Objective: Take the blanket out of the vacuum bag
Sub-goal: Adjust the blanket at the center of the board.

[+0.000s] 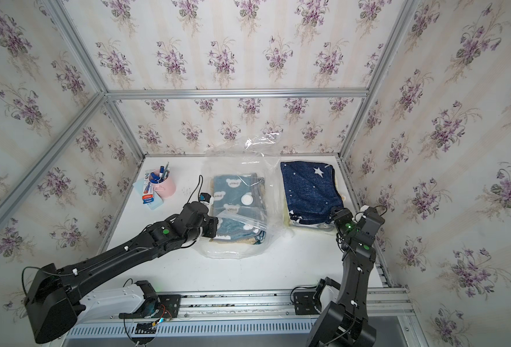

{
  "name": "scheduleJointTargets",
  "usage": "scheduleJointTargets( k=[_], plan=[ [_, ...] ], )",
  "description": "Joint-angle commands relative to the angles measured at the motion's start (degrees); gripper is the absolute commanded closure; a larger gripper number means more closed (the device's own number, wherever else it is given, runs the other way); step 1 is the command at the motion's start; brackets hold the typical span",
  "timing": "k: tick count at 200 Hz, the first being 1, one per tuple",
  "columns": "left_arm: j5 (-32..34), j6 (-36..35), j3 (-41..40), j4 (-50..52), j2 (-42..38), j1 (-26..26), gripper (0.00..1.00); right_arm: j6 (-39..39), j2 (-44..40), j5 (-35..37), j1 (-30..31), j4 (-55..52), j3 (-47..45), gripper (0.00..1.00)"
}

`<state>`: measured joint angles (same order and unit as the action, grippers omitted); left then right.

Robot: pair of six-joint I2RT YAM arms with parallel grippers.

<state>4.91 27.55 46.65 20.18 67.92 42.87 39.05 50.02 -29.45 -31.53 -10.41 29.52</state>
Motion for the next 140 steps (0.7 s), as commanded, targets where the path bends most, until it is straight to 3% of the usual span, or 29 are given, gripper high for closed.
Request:
scheduleJointTargets(
  k=[1,26,48,95,140],
  plan=[
    [0.2,0.4,0.3,1.0,-0.1,-0.1,1.00,-1.8,0.0,1.7,0.1,0.7,1.8,0.39],
    [0.3,0.0,1.0,1.8,0.2,-0.1,1.00,-0.1,-1.8,2.7,1.4,3.7,3.2,0.40],
    [-0.3,-0.4,2.0,3.3,0.8,-0.1,1.00,0.4,0.7,1.6,6.0,5.9,5.6,0.45],
    [-1.1,-0.1,1.7,5.3,0.3,-0.1,1.00,-2.8,5.2,4.8,20.7,9.0,7.7,0.56],
    [-2.1,1.0,1.4,5.0,1.3,-0.1,1.00,-4.5,11.6,4.9,38.0,13.2,7.1,0.49]
  ],
)
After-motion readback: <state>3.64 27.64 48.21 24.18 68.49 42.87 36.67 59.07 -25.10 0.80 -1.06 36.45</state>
